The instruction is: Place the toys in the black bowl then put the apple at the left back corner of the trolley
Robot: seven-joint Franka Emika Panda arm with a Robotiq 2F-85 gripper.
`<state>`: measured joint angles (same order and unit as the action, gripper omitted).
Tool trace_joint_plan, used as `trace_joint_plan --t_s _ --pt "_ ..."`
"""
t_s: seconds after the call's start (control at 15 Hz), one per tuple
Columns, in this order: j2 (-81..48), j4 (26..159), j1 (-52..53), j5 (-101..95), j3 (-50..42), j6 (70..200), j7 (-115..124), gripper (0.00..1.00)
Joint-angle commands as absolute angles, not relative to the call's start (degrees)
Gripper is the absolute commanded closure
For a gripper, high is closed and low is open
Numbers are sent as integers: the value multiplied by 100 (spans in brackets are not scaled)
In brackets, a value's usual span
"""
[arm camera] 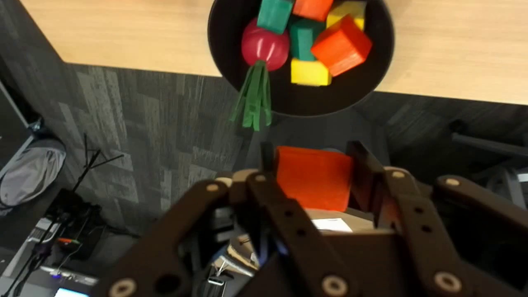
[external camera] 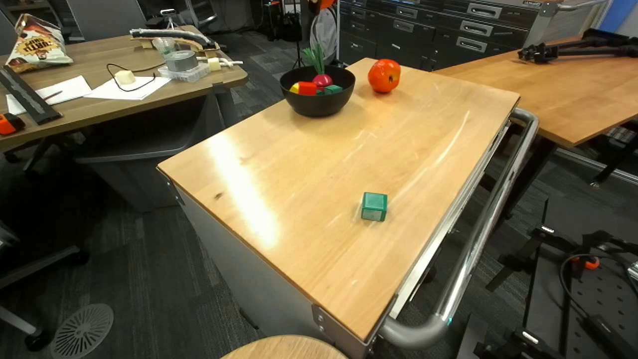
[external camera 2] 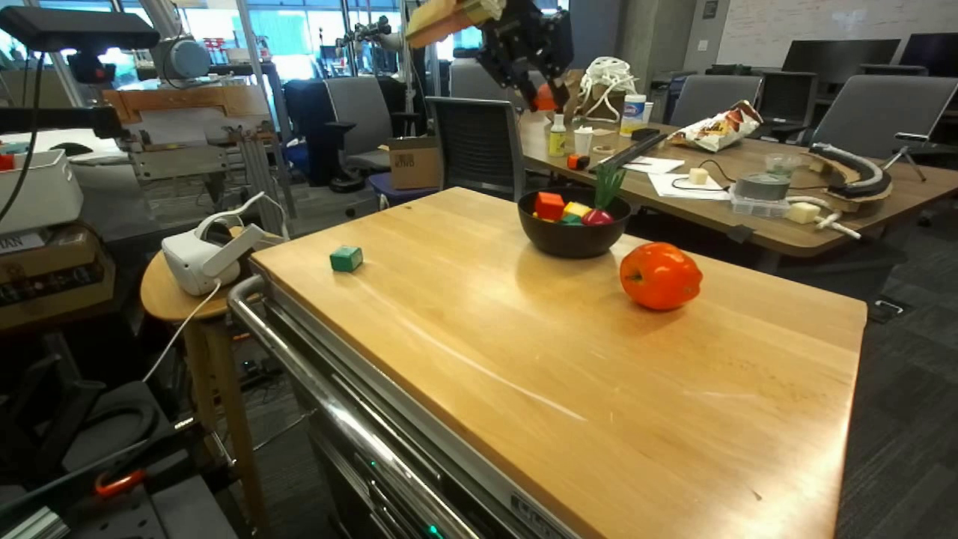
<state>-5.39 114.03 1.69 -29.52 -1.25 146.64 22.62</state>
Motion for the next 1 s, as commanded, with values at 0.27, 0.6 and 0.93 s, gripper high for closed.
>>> trace_joint_plan --t_s 0.27,0.6,0.93 --pt "-2171 10348 275 -3512 -597 15128 2836 79" --pt "-2426 10409 271 -2483 -524 15196 2240 69" --pt "-1375 10987 351 -2076 -431 14178 1127 11"
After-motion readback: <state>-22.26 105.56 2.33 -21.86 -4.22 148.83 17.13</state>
